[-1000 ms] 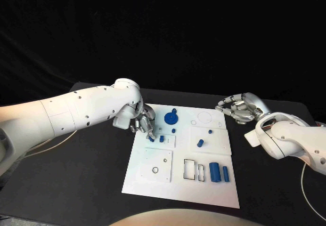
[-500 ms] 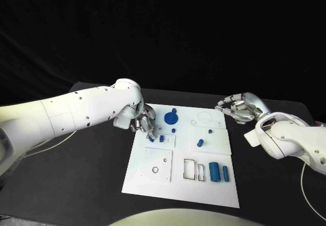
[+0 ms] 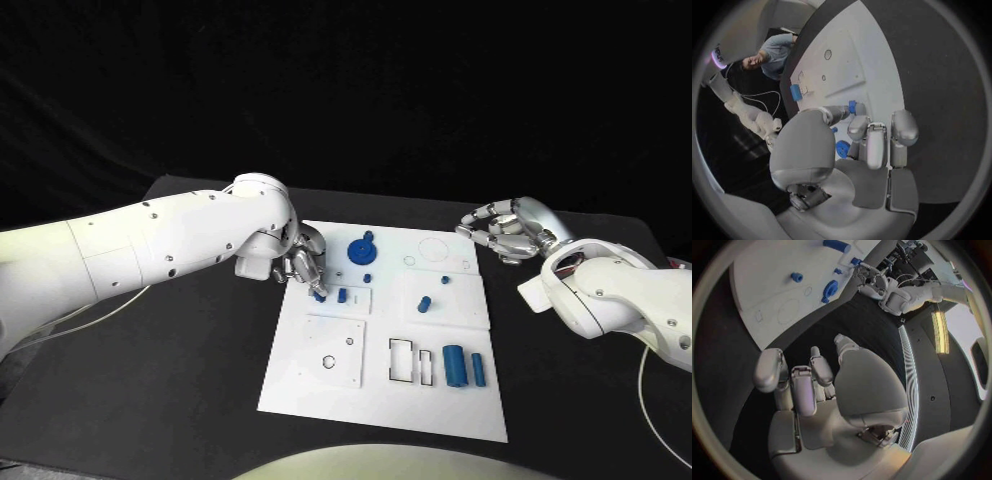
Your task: Assemble the parts on the task board
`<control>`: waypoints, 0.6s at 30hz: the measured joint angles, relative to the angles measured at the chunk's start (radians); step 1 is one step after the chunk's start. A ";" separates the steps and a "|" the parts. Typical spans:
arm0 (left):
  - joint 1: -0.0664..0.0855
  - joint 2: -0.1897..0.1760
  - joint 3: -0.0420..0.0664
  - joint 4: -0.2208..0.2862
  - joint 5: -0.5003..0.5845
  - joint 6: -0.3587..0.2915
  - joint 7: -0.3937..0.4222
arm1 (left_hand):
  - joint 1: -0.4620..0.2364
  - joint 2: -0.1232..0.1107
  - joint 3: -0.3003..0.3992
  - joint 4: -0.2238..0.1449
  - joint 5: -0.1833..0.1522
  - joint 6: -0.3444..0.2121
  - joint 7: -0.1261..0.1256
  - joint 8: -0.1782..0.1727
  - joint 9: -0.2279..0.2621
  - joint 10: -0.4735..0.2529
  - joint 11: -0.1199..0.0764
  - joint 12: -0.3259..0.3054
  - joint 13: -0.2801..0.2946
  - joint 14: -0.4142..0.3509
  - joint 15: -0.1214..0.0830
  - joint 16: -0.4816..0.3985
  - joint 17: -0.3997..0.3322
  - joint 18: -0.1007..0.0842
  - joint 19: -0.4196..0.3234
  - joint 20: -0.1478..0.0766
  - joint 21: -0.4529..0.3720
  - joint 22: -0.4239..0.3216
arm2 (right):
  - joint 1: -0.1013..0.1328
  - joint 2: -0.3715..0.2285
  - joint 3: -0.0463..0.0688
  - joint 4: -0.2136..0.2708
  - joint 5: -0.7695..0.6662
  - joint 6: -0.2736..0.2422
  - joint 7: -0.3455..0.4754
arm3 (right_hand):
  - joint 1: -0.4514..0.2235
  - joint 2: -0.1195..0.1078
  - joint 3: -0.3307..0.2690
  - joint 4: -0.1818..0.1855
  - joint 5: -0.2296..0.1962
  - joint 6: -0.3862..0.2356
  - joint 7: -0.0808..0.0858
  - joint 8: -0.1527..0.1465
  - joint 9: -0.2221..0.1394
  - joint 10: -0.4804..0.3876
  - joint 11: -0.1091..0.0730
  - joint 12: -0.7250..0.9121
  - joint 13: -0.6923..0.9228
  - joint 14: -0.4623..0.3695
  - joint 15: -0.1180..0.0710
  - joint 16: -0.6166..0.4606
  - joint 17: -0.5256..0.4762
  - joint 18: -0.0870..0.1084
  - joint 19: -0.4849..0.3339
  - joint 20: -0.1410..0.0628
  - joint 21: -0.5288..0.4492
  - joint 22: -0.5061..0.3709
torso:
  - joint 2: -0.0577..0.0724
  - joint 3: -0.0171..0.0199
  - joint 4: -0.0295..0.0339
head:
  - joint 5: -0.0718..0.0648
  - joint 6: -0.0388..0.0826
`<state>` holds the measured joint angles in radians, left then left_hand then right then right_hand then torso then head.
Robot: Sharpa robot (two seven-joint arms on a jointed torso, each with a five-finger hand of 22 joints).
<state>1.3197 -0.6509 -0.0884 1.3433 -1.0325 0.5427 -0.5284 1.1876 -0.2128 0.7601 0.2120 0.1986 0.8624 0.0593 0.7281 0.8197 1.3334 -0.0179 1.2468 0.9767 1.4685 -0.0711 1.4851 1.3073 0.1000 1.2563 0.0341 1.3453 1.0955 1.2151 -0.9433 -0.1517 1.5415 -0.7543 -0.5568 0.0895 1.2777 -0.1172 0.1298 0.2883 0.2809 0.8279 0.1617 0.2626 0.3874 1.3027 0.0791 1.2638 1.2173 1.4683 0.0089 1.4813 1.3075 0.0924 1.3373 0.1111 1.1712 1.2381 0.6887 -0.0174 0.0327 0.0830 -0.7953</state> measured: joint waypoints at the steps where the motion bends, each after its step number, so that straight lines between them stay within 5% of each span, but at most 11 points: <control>1: -0.001 -0.006 0.001 0.007 0.002 -0.006 0.000 | 0.000 0.000 0.000 0.000 0.000 0.001 0.000 0.000 0.000 0.000 0.000 0.000 0.000 0.000 0.000 0.000 0.000 0.000 0.000 0.000 0.000 0.001 | 0.000 0.000 0.000 0.000 0.000 0.000 0.000 | 0.000 0.000 0.000 0.000 0.000 0.000 0.000 0.000 0.000 0.000 0.000 0.000 0.000 0.000 0.000 0.000 0.000 0.000 0.000 0.000 0.000 0.000 | 0.000 0.0000 0.0001 | -0.001 0.000; 18: -0.007 -0.055 0.007 0.070 0.046 -0.081 -0.001 | 0.000 0.000 0.000 0.000 -0.001 0.005 -0.002 -0.003 0.000 0.003 -0.003 0.000 0.006 0.000 0.000 0.000 0.000 0.000 0.000 0.000 0.003 0.001 | -0.001 -0.002 0.000 0.000 0.000 0.000 0.001 | 0.000 0.000 0.000 0.000 0.000 0.000 0.000 0.000 0.000 0.000 0.000 0.000 0.000 0.000 0.000 0.000 0.000 0.000 0.000 0.000 0.000 0.000 | 0.000 -0.0006 0.0009 | -0.004 -0.001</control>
<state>1.3129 -0.7061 -0.0815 1.4132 -0.9867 0.4620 -0.5297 1.1874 -0.2128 0.7602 0.2120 0.1977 0.8676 0.0576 0.7255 0.8201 1.3369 -0.0214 1.2468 0.9824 1.4685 -0.0711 1.4851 1.3074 0.1000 1.2562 0.0341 1.3486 1.0962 1.2139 -0.9458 -0.1517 1.5417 -0.7545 -0.5570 0.0910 1.2777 -0.1172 0.1298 0.2882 0.2809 0.8278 0.1617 0.2626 0.3875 1.3027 0.0791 1.2638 1.2174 1.4683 0.0089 1.4814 1.3074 0.0925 1.3373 0.1111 1.1712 1.2381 0.6884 -0.0179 0.0336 0.0795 -0.7966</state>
